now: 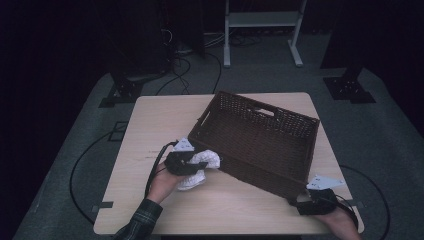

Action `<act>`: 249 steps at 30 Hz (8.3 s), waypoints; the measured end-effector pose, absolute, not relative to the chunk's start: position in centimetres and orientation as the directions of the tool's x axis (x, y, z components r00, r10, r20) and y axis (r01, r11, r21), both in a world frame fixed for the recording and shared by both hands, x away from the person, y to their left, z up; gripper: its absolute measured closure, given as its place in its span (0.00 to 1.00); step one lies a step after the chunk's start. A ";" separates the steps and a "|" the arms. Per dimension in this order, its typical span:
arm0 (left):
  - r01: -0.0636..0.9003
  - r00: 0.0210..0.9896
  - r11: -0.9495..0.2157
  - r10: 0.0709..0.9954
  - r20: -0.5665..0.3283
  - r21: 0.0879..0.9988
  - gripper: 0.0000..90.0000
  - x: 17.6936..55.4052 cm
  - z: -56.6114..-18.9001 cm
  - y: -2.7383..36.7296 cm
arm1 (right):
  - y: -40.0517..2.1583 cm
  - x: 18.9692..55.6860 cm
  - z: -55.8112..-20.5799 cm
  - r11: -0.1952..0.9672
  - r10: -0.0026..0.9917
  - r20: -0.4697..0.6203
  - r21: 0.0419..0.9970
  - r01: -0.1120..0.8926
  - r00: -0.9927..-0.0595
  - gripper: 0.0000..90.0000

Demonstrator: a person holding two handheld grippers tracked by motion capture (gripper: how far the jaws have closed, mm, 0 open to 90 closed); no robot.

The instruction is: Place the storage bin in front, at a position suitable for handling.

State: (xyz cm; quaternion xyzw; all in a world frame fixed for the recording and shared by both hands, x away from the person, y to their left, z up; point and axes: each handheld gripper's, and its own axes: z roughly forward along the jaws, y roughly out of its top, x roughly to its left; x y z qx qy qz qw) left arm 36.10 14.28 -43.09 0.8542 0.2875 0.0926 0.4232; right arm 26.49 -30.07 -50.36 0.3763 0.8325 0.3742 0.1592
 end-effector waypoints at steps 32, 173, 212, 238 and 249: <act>0.419 0.849 -0.581 0.524 -0.074 0.698 0.72 36.4 -45.8 11.3 | -30.1 26.5 -50.4 0.437 0.746 0.016 0.743 0.507 -0.666 0.23; 0.327 0.921 -0.656 0.384 -0.073 0.680 0.73 34.1 -46.7 5.1 | -30.1 26.5 -50.4 0.437 0.746 0.016 0.743 0.507 -0.666 0.23; 0.287 0.940 -0.605 0.328 -0.096 0.743 0.73 33.3 -44.6 2.8 | -30.1 26.5 -50.4 0.437 0.746 0.015 0.743 0.506 -0.666 0.23; 0.269 0.949 -0.646 0.306 -0.081 0.714 0.73 32.7 -45.7 1.3 | -30.1 26.5 -50.4 0.437 0.746 0.016 0.743 0.507 -0.666 0.23; 0.244 0.956 -0.592 0.280 -0.087 0.768 0.74 32.3 -43.0 1.3 | -30.1 26.5 -50.4 0.436 0.746 0.016 0.743 0.507 -0.665 0.23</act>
